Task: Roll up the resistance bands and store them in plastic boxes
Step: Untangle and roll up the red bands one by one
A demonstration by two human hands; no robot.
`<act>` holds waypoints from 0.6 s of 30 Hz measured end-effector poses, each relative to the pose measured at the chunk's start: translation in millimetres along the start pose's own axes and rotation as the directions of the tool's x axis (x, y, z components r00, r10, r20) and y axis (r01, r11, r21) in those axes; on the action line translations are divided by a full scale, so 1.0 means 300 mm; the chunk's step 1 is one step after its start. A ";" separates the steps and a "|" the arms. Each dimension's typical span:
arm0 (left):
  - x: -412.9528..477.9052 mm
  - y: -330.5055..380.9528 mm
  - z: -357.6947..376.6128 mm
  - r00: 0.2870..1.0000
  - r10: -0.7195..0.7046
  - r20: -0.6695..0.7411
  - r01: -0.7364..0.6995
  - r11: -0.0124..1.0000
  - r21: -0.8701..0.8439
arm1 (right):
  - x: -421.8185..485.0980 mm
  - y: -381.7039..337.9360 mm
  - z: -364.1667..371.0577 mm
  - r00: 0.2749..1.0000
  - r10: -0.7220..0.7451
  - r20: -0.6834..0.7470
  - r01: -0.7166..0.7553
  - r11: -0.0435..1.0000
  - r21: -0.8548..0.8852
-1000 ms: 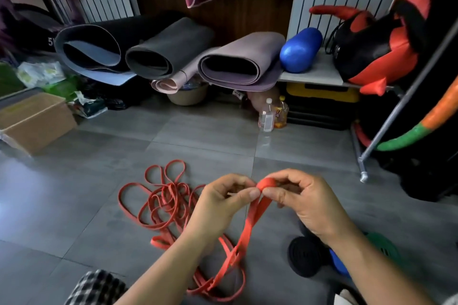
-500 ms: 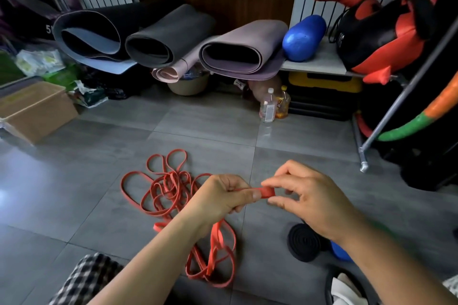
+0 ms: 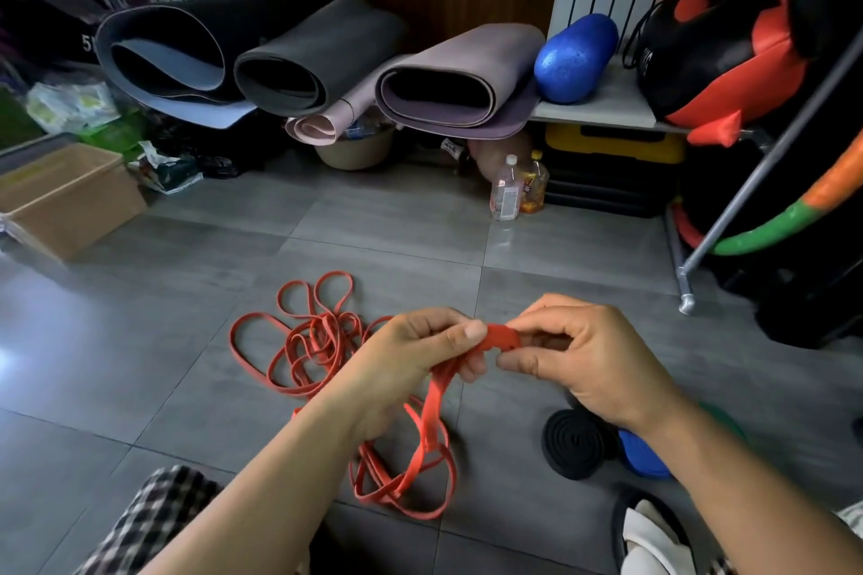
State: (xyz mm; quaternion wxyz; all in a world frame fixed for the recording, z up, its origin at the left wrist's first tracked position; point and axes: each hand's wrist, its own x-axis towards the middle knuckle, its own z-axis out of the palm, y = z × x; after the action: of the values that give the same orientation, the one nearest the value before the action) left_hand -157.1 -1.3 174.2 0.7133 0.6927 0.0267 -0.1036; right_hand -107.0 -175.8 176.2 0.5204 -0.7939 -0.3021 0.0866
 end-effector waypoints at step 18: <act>0.010 -0.026 0.031 0.981 -0.007 -0.193 0.033 0.990 0.135 | -0.017 0.029 0.032 0.981 -0.194 0.014 0.179 0.875 -0.449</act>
State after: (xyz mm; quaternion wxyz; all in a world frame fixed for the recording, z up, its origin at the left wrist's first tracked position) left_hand -156.7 -11.0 166.4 0.6569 0.7466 0.0952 -0.0452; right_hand -112.0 -173.7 163.2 0.3339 -0.8609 -0.3809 -0.0484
